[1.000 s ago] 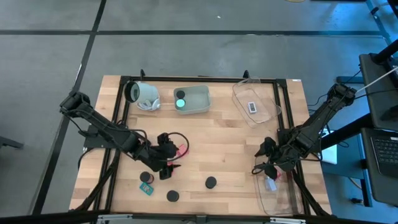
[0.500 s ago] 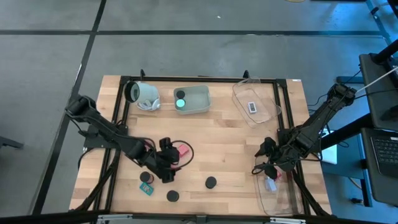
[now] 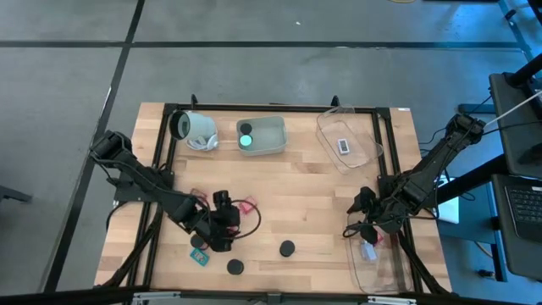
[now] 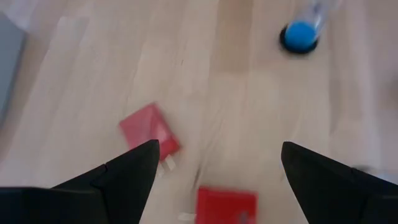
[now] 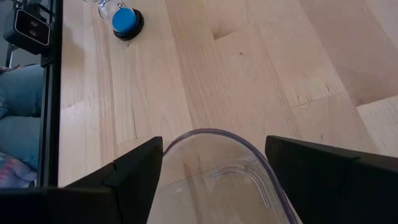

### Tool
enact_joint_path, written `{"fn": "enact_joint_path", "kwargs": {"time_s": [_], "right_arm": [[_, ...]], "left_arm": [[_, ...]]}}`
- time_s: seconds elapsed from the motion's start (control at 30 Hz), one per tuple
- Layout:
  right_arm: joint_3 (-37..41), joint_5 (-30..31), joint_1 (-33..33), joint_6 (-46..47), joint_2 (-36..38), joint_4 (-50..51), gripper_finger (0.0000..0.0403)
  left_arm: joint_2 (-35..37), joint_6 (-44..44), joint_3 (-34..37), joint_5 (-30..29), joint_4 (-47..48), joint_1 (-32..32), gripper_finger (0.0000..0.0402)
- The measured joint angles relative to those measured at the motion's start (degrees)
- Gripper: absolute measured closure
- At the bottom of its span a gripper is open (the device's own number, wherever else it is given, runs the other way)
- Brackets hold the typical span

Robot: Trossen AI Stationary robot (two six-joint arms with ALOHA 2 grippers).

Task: Pick & Place Office items
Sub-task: Put the red hourglass into the gray bin

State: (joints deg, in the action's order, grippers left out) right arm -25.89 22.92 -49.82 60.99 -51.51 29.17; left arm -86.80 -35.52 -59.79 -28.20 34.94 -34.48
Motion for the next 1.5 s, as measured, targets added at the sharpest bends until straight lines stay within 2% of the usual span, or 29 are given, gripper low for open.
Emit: {"fn": "enact_joint_path", "kwargs": {"time_s": [0.2, 0.33, 0.57, 0.77, 1.07, 1.5], "right_arm": [[0.0, 0.0, 0.0, 0.0, 0.0, 0.0, 0.0117], [0.0, 0.2, 0.0, 0.0, 0.0, 0.0, 0.0117], [0.0, 0.2, 0.0, -0.1, 0.0, 0.0, 0.0117], [0.0, 0.2, 0.0, -0.1, 0.0, 0.0, 0.0117], [0.0, 0.2, 0.0, -0.1, 0.0, 0.0, 0.0117], [0.0, 0.2, 0.0, -0.1, 0.0, 0.0, 0.0117]], "left_arm": [[0.0, -8.1, 0.0, -4.1, 3.0, -3.0, 0.0066], [0.0, -18.2, 0.0, -4.1, 5.0, -4.3, 0.0066], [0.0, -44.7, 0.0, 2.2, 11.7, -6.2, 0.0066], [0.0, -56.9, 0.0, 6.9, 13.7, -9.2, 0.0066], [0.0, -66.2, 0.0, 12.2, 16.6, -13.6, 0.0054], [-3.0, -69.8, 0.0, 14.9, 17.7, -15.3, 0.0041]]}}
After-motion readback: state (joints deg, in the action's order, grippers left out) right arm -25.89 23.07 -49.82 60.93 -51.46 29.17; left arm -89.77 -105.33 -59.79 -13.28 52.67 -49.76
